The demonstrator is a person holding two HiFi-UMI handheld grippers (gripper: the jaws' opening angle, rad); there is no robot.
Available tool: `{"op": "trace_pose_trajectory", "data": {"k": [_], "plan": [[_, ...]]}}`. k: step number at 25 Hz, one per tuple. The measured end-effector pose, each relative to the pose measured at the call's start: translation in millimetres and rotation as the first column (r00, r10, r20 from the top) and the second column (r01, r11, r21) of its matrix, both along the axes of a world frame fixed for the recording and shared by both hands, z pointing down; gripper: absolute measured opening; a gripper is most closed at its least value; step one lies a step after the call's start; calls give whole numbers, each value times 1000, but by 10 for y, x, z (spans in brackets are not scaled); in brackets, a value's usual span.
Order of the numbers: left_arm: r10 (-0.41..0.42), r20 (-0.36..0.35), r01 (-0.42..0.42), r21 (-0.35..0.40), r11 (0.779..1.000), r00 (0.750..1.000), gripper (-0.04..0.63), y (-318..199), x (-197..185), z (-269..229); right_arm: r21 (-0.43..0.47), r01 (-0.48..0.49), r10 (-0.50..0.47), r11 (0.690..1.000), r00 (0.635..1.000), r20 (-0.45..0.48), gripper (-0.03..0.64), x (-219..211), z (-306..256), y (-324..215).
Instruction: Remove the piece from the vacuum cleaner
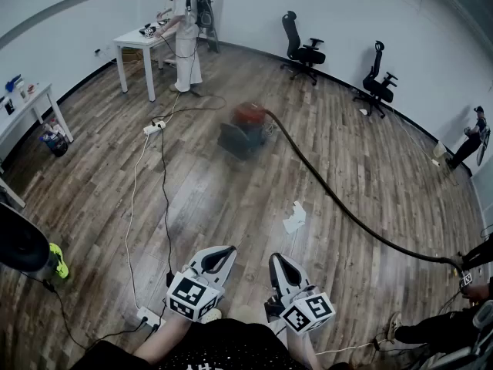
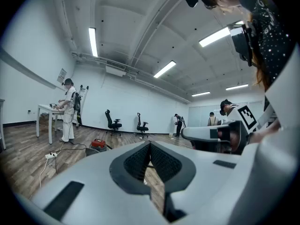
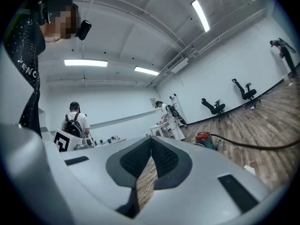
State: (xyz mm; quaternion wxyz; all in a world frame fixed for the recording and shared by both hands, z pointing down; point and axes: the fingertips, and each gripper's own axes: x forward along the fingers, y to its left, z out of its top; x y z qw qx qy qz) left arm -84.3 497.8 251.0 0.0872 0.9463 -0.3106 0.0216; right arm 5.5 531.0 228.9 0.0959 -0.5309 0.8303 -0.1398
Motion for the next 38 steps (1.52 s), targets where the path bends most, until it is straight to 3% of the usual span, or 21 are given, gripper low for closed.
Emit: {"op": "trace_pose_trajectory", "data": {"k": [10, 19, 26, 31, 38], "plan": [[7, 9, -7, 2, 1000, 1000, 9, -509, -35, 39, -8, 36, -36, 999, 999, 5, 12, -54, 64, -523], [-49, -5, 49, -26, 998, 999, 9, -1639, 465, 117, -23, 81, -82, 996, 997, -14, 12, 523, 118, -1686], [-90, -12, 90, 9, 996, 996, 9, -2618, 974, -4, -16, 87, -87, 996, 996, 8, 12, 1103, 50, -2671], [-135, -11, 135, 0, 991, 991, 9, -3004, 1200, 84, -21, 126, -126, 992, 992, 20, 11, 1326, 109, -3100], [-199, 1, 199, -37, 979, 980, 9, -3292, 1225, 131, -57, 181, -180, 982, 983, 37, 12, 1373, 207, -3448]]}}
